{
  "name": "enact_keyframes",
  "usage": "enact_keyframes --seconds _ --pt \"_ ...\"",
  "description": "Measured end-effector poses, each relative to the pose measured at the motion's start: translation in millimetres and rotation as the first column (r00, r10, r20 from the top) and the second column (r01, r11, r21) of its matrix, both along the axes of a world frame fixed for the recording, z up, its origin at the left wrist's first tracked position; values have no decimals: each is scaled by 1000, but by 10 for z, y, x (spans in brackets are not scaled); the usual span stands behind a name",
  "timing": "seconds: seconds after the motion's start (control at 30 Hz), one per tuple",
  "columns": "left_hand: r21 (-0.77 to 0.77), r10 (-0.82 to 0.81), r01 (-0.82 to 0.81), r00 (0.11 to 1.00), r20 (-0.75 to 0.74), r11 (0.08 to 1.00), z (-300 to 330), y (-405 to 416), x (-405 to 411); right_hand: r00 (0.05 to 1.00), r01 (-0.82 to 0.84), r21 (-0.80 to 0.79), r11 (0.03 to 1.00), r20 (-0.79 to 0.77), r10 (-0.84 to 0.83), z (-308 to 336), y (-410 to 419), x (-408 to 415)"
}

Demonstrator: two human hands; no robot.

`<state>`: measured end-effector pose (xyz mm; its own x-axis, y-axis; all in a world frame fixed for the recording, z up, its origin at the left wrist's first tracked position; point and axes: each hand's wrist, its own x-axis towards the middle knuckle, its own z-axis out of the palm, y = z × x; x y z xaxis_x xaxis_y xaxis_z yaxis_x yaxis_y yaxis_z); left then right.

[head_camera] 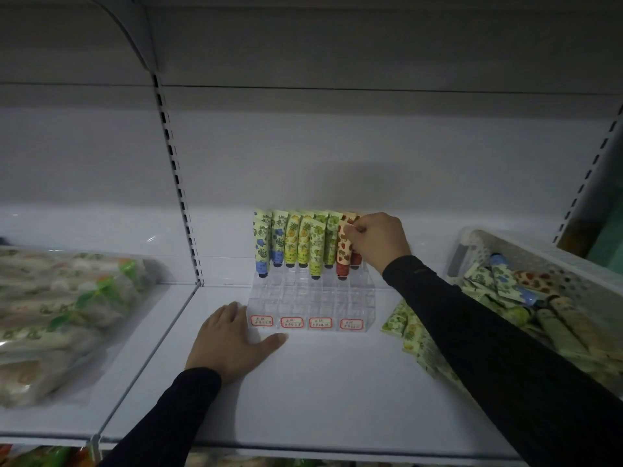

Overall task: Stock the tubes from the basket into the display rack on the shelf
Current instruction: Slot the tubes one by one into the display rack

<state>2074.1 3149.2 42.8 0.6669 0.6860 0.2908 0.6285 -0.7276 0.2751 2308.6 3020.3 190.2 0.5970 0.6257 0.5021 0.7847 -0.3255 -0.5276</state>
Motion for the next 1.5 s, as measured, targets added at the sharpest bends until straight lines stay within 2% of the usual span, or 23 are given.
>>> enact_keyframes --seconds 0.83,1.5 --pt "-19 9 -9 1000 2 1000 33 -38 -8 998 63 -47 997 15 -63 -16 4 -24" --pt "5 10 -10 1000 5 1000 -16 12 2 999 48 -31 998 -2 -48 -1 -4 -1"
